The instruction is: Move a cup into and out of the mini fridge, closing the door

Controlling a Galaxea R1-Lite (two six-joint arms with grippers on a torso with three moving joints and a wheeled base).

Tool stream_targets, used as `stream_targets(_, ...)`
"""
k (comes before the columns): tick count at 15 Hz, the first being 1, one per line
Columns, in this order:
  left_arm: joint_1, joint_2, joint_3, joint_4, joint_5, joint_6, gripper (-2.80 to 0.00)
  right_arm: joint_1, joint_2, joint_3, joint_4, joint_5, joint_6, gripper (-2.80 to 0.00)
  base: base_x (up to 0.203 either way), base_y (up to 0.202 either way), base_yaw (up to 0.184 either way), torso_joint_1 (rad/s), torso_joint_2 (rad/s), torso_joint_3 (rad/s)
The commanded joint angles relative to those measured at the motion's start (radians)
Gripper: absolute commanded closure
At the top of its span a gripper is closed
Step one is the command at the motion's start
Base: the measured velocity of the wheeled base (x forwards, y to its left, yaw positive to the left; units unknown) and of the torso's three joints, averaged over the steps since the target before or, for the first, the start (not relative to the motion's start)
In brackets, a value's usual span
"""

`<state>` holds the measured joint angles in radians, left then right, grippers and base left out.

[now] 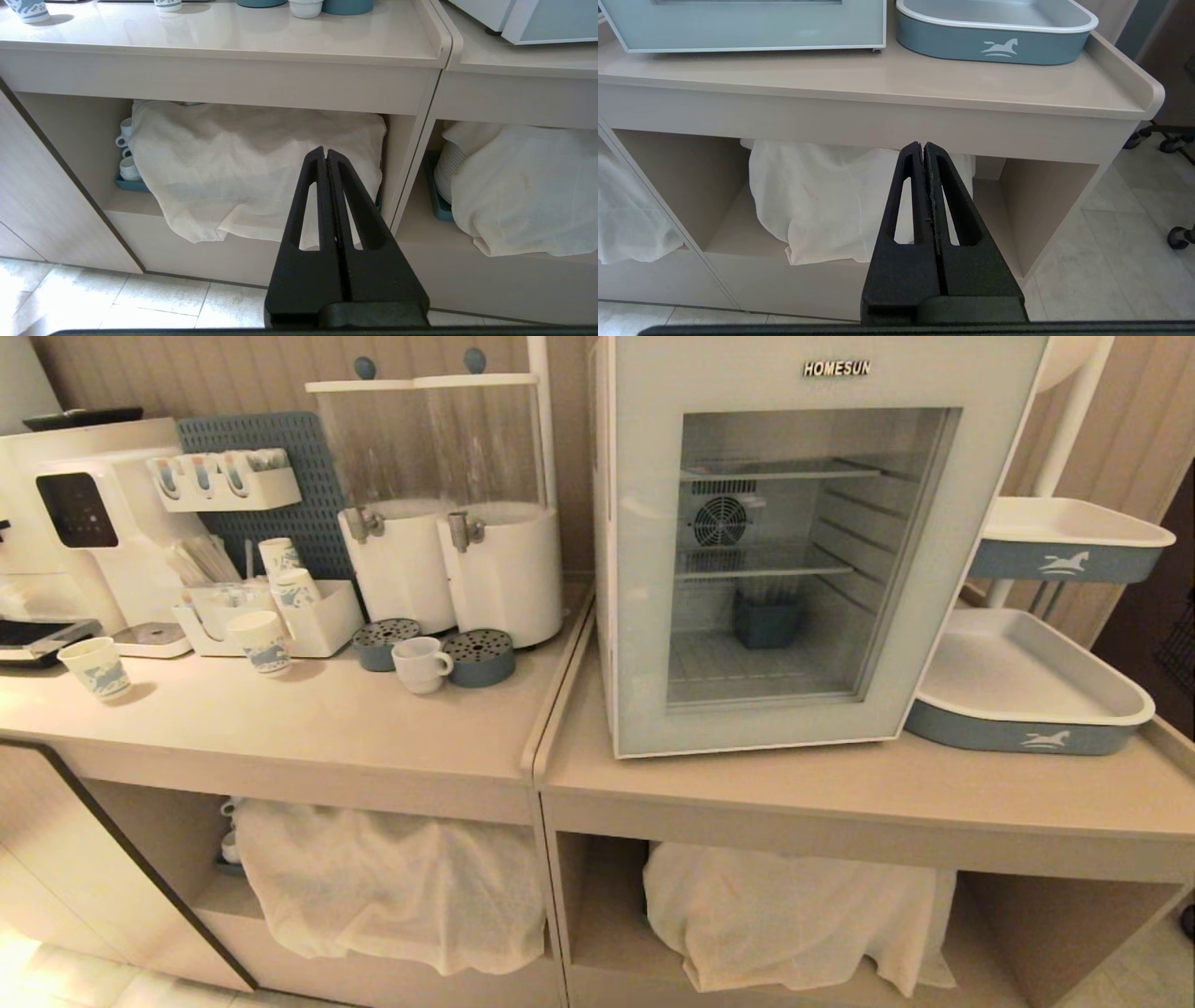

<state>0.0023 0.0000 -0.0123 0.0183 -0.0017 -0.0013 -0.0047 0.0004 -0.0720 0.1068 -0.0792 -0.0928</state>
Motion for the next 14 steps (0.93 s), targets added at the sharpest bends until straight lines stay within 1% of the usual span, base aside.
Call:
stream_targets(1,0.001,0.000,0.000,0.000,0.000,0.000,0.00,0.000,0.000,0.000,0.001,-0.001,-0.001,0.00,0.000,0.000,0.000,0.000,0.00,0.000)
stream_targets(14,0.001,0.000,0.000,0.000,0.000,0.000,0.00,0.000,0.000,0.000,0.001,-0.001,-0.001,0.00,0.000,0.000,0.000,0.000,0.00,0.000)
